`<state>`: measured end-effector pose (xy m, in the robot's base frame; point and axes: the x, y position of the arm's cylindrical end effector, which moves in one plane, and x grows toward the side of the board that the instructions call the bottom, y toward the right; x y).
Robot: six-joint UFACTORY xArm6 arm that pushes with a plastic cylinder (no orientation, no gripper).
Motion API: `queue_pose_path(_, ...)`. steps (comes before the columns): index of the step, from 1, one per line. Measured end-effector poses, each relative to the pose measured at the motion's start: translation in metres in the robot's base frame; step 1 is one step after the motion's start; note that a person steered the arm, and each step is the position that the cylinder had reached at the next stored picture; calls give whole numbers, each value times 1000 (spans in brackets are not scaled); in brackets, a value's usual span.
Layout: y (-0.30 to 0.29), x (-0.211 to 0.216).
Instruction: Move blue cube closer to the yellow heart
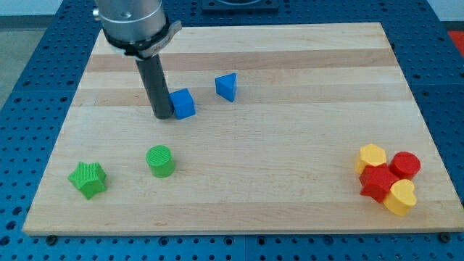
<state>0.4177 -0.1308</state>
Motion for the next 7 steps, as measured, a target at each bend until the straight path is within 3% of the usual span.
queue_pose_path(2, 40, -33)
queue_pose_path(4, 66, -27)
queue_pose_path(6, 79, 52)
queue_pose_path(7, 123, 56)
